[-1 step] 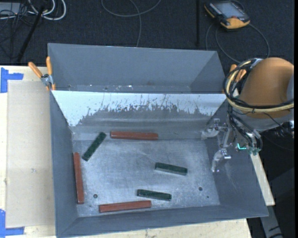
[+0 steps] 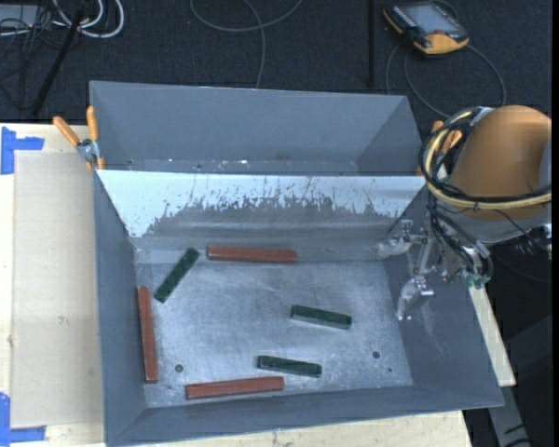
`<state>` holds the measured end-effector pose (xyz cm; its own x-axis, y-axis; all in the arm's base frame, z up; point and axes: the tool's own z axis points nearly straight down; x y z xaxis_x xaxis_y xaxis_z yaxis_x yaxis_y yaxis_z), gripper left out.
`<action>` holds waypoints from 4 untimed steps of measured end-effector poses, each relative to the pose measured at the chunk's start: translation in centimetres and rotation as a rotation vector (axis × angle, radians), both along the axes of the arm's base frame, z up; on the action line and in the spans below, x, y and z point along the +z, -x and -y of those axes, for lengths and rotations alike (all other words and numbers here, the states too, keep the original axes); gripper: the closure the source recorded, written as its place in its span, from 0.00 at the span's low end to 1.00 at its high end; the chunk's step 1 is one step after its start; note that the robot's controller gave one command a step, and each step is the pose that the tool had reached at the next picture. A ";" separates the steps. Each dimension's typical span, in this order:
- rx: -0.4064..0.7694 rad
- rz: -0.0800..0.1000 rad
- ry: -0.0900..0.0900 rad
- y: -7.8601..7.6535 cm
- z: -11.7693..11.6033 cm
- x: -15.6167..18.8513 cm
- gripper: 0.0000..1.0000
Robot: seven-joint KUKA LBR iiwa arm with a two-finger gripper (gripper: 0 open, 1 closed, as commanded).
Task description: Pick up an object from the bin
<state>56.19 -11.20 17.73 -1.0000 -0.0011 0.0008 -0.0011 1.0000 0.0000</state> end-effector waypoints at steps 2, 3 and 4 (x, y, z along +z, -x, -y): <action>-0.122 -0.002 0.000 0.0 -6.9 -8.5 0.00; -0.287 0.001 0.000 -0.8 -8.4 -7.8 0.00; -0.260 0.003 0.002 -0.3 -9.2 -10.5 0.00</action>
Offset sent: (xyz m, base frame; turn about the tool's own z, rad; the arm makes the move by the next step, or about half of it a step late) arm -0.0013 0.0664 -0.0496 0.0932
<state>56.44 -2.00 7.23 -0.9666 0.2563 -0.0020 0.2563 0.9666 -0.0015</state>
